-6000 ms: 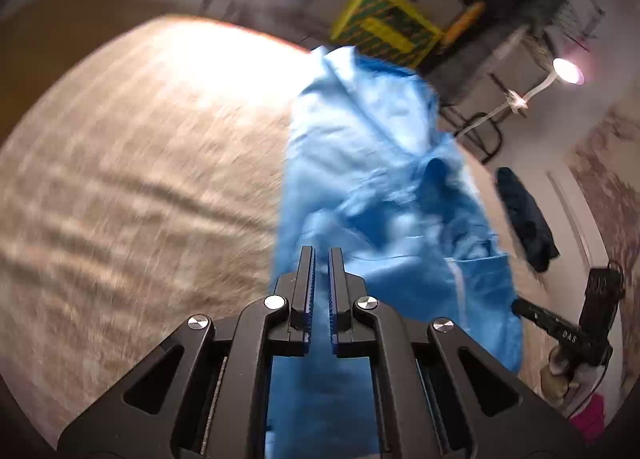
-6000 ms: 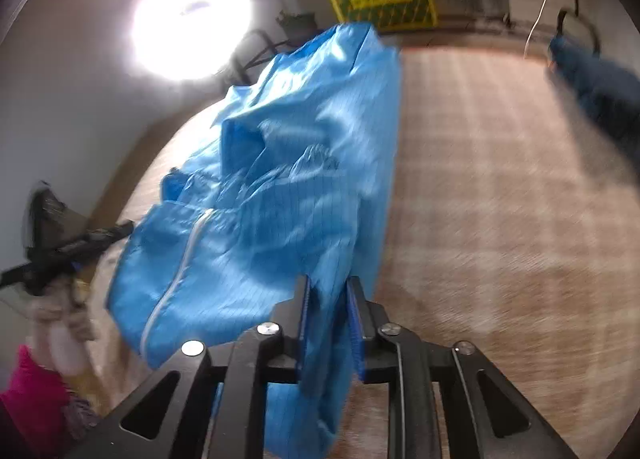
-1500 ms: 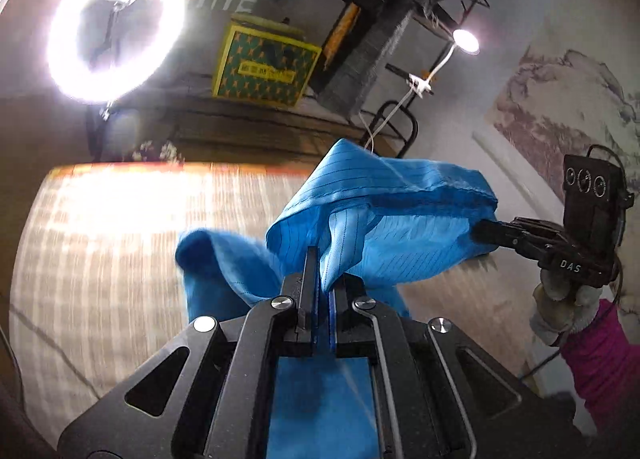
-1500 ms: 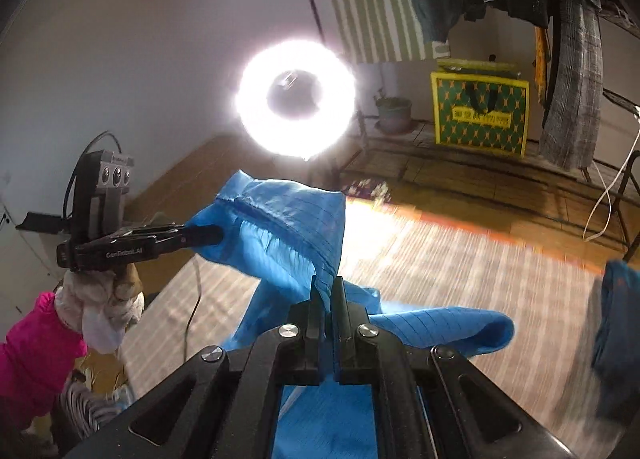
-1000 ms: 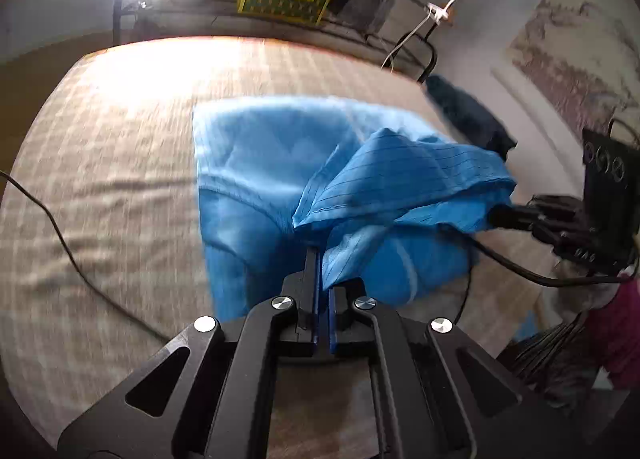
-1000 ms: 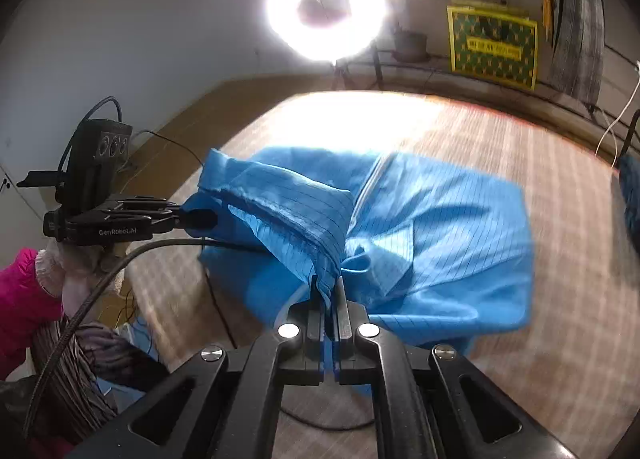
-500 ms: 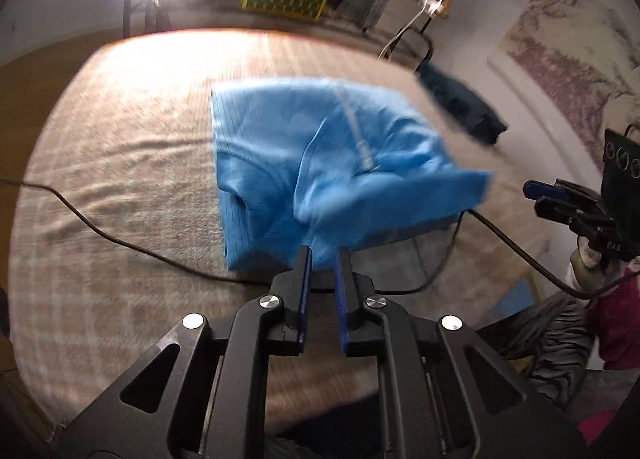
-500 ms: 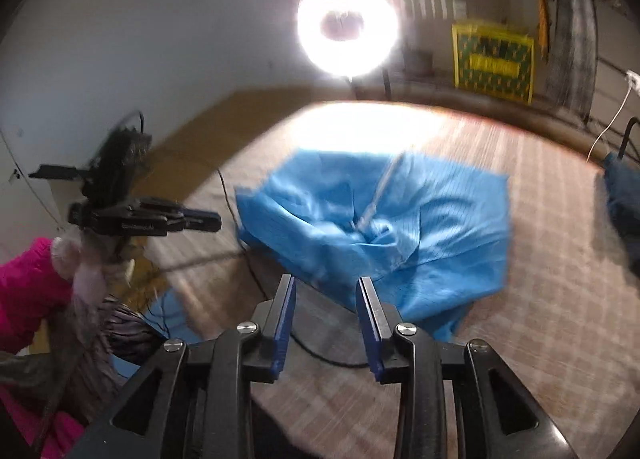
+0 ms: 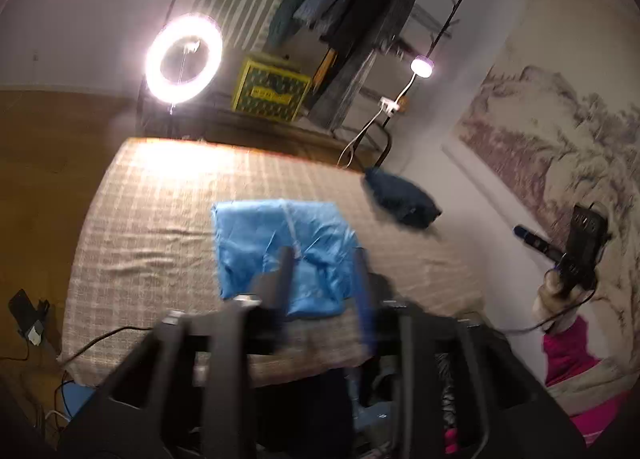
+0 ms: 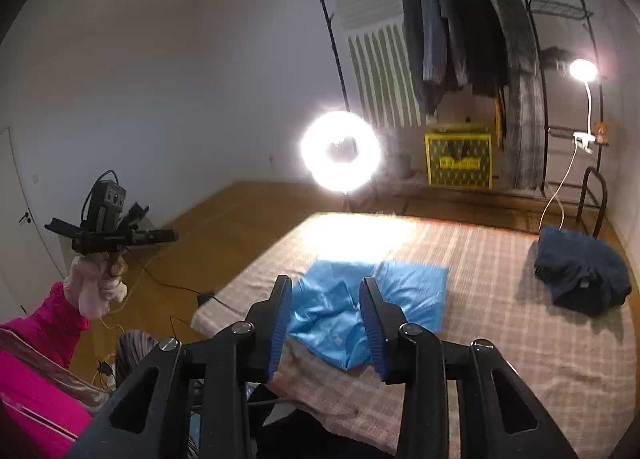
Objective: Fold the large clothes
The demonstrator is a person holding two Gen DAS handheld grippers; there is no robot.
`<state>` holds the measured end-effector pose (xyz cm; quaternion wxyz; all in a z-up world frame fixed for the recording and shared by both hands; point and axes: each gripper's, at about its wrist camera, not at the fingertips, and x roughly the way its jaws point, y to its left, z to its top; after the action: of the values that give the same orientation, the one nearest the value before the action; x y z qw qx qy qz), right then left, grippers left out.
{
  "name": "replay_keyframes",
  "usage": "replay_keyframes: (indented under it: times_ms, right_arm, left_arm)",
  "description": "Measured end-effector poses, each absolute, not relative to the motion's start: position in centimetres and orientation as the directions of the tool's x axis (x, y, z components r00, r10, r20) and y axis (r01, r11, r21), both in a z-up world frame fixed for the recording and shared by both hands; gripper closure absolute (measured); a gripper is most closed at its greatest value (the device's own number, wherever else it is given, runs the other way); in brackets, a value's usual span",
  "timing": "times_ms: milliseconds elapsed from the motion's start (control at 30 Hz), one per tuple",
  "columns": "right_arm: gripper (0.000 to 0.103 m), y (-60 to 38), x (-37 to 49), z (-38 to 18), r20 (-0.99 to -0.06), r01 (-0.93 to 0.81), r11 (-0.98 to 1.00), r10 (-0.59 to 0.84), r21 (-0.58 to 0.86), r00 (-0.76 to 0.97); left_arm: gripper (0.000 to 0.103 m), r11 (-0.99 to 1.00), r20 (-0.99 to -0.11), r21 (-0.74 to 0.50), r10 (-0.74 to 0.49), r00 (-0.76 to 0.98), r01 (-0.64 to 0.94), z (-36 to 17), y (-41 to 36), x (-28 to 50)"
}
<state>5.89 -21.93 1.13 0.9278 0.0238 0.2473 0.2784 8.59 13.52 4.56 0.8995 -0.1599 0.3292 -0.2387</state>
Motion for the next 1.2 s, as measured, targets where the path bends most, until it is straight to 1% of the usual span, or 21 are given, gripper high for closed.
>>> replay_keyframes:
  times_ms: [33, 100, 167, 233, 367, 467, 567, 733, 767, 900, 1000, 1100, 1133, 1167, 1200]
  right_arm:
    - [0.063, -22.1, 5.7, 1.5, -0.44, -0.506, 0.843, 0.53, 0.182, 0.725]
    - [0.053, -22.0, 5.7, 1.7, -0.435, -0.511, 0.841, 0.533, 0.179, 0.725]
    - [0.05, -21.9, 6.1, 1.0, -0.442, -0.505, 0.845, 0.526, 0.176, 0.727]
    - [0.05, -22.1, 6.9, -0.3, -0.457, -0.495, 0.843, 0.532, 0.21, 0.712]
    - [0.05, -22.2, 10.1, -4.0, -0.512, -0.442, 0.855, 0.517, 0.272, 0.685]
    - [0.049, -22.5, 13.3, -7.3, -0.558, -0.409, 0.854, 0.52, 0.322, 0.647]
    - [0.049, -22.5, 16.8, -11.5, -0.618, -0.345, 0.866, 0.499, 0.361, 0.607]
    - [0.048, -22.7, 22.2, -18.6, -0.697, -0.234, 0.89, 0.452, 0.391, 0.556]
    - [0.048, -22.7, 23.2, -20.1, -0.716, -0.207, 0.895, 0.442, 0.396, 0.541]
    - [0.047, -22.9, 26.2, -24.4, -0.755, -0.147, 0.894, 0.439, 0.424, 0.487]
    - [0.047, -22.8, 27.9, -26.4, -0.773, -0.11, 0.889, 0.443, 0.444, 0.454]
    - [0.049, -22.2, 29.2, -27.5, -0.778, -0.109, 0.886, 0.45, 0.451, 0.439]
    - [0.05, -22.0, 29.4, -27.7, -0.782, -0.114, 0.892, 0.441, 0.438, 0.44]
    - [0.056, -21.7, 29.6, -27.9, -0.789, -0.121, 0.899, 0.429, 0.421, 0.439]
    - [0.07, -21.5, 29.6, -27.9, -0.792, -0.126, 0.901, 0.427, 0.416, 0.437]
  left_arm:
    - [0.064, 0.828, -0.502, -0.451, -0.544, 0.672, 0.334, 5.8, 13.6, 8.2]
    - [0.064, 0.826, -0.486, -0.446, -0.548, 0.681, 0.346, 7.5, 13.4, 7.7]
    - [0.058, 0.83, -0.479, -0.435, -0.542, 0.691, 0.349, 8.0, 13.1, 7.8]
    - [0.056, 0.828, -0.484, -0.438, -0.545, 0.685, 0.349, 7.2, 12.6, 8.9]
    - [0.056, 0.812, -0.519, -0.501, -0.558, 0.647, 0.299, 2.6, 12.1, 12.4]
    - [0.056, 0.816, -0.547, -0.523, -0.542, 0.638, 0.246, -2.0, 11.9, 16.1]
    - [0.056, 0.798, -0.572, -0.577, -0.548, 0.61, 0.175, -7.0, 11.9, 19.9]
    - [0.056, 0.804, -0.651, -0.593, -0.512, 0.561, 0.045, -15.1, 12.2, 25.7]
    - [0.056, 0.796, -0.663, -0.605, -0.523, 0.535, 0.027, -16.7, 12.3, 26.7]
    - [0.056, 0.797, -0.717, -0.603, -0.517, 0.468, -0.042, -20.9, 12.6, 29.1]
    - [0.056, 0.776, -0.721, -0.625, -0.536, 0.439, -0.08, -23.1, 12.9, 30.4]
    - [0.056, 0.721, -0.684, -0.686, -0.592, 0.427, -0.097, -24.8, 13.0, 31.3]
    - [0.059, 0.722, -0.684, -0.686, -0.595, 0.423, -0.094, -25.1, 13.0, 31.5]
    - [0.077, 0.73, -0.689, -0.678, -0.592, 0.417, -0.084, -25.3, 12.8, 31.7]
    - [0.086, 0.744, -0.702, -0.663, -0.583, 0.408, -0.078, -25.4, 12.7, 31.9]
